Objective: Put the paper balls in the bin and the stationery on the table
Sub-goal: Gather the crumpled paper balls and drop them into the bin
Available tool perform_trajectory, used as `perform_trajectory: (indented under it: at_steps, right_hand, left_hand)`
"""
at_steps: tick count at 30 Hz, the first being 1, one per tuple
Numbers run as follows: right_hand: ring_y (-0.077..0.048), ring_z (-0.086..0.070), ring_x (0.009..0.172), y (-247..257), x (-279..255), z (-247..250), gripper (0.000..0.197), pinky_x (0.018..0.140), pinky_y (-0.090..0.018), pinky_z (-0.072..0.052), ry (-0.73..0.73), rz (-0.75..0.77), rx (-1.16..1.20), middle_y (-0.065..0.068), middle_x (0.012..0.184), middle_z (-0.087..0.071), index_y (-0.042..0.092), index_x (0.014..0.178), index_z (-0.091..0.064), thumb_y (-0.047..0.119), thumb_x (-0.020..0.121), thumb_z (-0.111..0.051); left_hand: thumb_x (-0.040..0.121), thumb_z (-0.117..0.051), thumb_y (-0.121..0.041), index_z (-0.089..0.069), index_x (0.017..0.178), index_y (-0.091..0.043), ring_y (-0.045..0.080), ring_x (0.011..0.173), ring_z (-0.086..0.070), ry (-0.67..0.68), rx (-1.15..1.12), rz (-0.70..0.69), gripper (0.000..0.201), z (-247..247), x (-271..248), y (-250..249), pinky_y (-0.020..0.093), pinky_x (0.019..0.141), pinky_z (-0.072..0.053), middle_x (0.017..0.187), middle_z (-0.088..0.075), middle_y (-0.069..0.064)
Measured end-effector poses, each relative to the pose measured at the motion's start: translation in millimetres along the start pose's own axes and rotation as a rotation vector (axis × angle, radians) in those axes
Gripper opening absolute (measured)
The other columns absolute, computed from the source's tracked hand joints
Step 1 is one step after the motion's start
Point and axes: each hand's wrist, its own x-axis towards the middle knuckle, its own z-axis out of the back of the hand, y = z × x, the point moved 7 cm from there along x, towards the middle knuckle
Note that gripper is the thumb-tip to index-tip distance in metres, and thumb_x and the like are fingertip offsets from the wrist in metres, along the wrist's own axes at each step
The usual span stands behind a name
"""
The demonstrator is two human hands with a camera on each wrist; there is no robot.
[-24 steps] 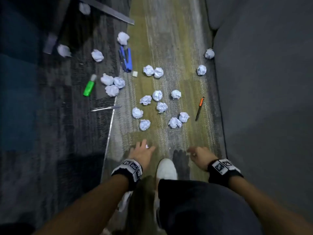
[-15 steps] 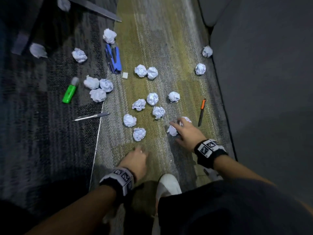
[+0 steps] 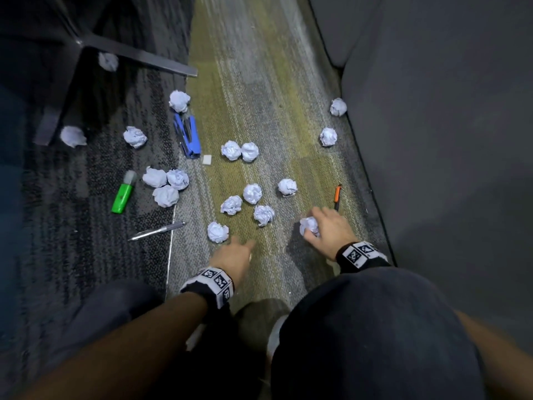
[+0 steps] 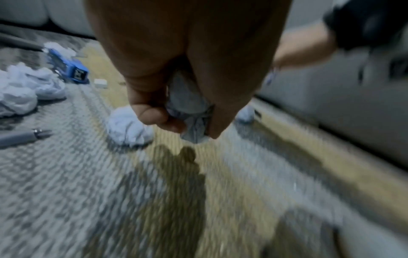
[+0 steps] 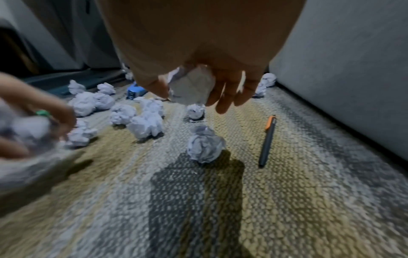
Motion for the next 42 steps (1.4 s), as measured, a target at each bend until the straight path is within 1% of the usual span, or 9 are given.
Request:
perform_trajectory:
  at_steps: [5, 9, 12, 16, 20, 24, 28, 36, 42]
  right_hand:
    - [-0.031, -0.053, 0.106, -9.1, 20.4, -28.9, 0.053, 0.092, -0.04, -0.046, 0.041, -0.189, 0.1, -0.012, 0.121, -0.043, 0.01, 0.12, -0.047, 0.039, 0.08, -0.066]
    - [-0.031, -0.057, 0.109, -0.8, 28.9, -53.2, 0.049, 0.093, -0.043, -0.049, 0.131, -0.208, 0.167, -0.011, 0.126, -0.052, 0.016, 0.122, -0.044, 0.024, 0.081, -0.069]
    - [-0.03, -0.064, 0.093, 10.9, 29.2, -49.0, 0.038, 0.079, -0.042, -0.054, 0.19, -0.209, 0.122, -0.011, 0.104, -0.066, 0.02, 0.112, -0.045, 0.019, 0.08, -0.066]
    - [-0.025, -0.061, 0.073, 16.3, 46.4, 7.4, 0.045, 0.063, -0.031, -0.044, 0.008, -0.197, 0.111, -0.004, 0.079, -0.064, 0.025, 0.111, -0.043, 0.03, 0.074, -0.068]
    - [-0.023, -0.06, 0.073, 15.0, 93.4, 34.4, 0.081, 0.074, -0.033, -0.052, -0.052, -0.116, 0.056, -0.001, 0.078, -0.063, 0.032, 0.145, -0.029, 0.03, 0.074, -0.068]
    - [-0.028, -0.066, 0.08, 20.5, 130.3, 5.5, 0.084, 0.084, -0.039, -0.055, 0.14, -0.018, -0.097, -0.008, 0.086, -0.071, 0.034, 0.149, -0.017, 0.035, 0.08, -0.063]
    - [-0.035, -0.065, 0.096, 15.5, 134.3, -20.9, 0.082, 0.083, -0.046, -0.055, 0.264, -0.017, -0.163, -0.016, 0.107, -0.068, 0.037, 0.147, -0.014, 0.045, 0.081, -0.063]
    - [-0.033, -0.067, 0.084, 28.2, 96.8, -2.6, 0.057, 0.078, -0.038, -0.055, 0.051, -0.022, 0.14, -0.011, 0.093, -0.071, 0.034, 0.127, -0.044, 0.033, 0.076, -0.069]
    - [-0.023, -0.064, 0.088, 75.5, 56.2, -16.1, 0.043, 0.077, -0.035, -0.05, -0.031, 0.154, 0.491, -0.003, 0.099, -0.069, 0.021, 0.113, -0.058, 0.038, 0.074, -0.06]
  left_hand:
    - [0.082, -0.058, -0.029, -0.041, 0.122, -0.027, 0.037, 0.121, -0.04, -0.308, 0.011, -0.021, 0.044, 45.8, 9.5, 40.5, 0.053, 0.102, -0.034, 0.126, -0.048, 0.013]
    - [0.076, -0.064, -0.021, -0.041, 0.121, -0.025, 0.041, 0.131, -0.028, -0.1, 0.039, -0.122, 0.051, 13.6, 34.7, 50.4, 0.053, 0.104, -0.032, 0.132, -0.035, 0.015]
    - [0.08, -0.054, -0.011, -0.04, 0.123, -0.025, 0.04, 0.134, -0.022, 0.021, 0.058, -0.184, 0.048, -7.4, 32.4, 41.9, 0.051, 0.104, -0.035, 0.14, -0.026, 0.013]
    - [0.085, -0.05, -0.009, -0.036, 0.134, -0.027, 0.047, 0.141, -0.001, 0.132, 0.133, -0.175, 0.055, -13.0, 35.2, 49.9, 0.055, 0.104, -0.033, 0.159, -0.001, 0.007]
    - [0.079, -0.062, -0.021, -0.044, 0.121, -0.031, 0.042, 0.135, -0.011, 0.167, 0.12, -0.168, 0.047, -18.6, 52.3, 57.8, 0.051, 0.099, -0.037, 0.155, -0.004, 0.004]
    - [0.032, -0.08, -0.03, -0.043, 0.093, -0.03, 0.037, 0.095, -0.049, -0.015, 0.049, -0.219, 0.071, -0.5, 45.5, 58.9, 0.044, 0.062, -0.057, 0.122, -0.031, 0.004]
    - [0.073, -0.066, -0.021, -0.04, 0.117, -0.039, 0.036, 0.128, -0.023, -0.125, -0.062, -0.184, 0.054, 47.7, 57.9, 36.2, 0.049, 0.1, -0.042, 0.152, 0.005, 0.007]
    - [0.079, -0.06, -0.022, -0.034, 0.129, -0.034, 0.044, 0.129, -0.022, -0.104, 0.14, -0.203, 0.058, 81.0, 129.2, -12.1, 0.06, 0.096, -0.037, 0.151, -0.018, 0.003]
    - [0.085, -0.047, -0.024, -0.033, 0.129, -0.034, 0.041, 0.124, -0.029, -0.134, 0.164, -0.38, 0.048, 54.2, 124.6, 15.2, 0.047, 0.091, -0.045, 0.156, -0.015, 0.0]
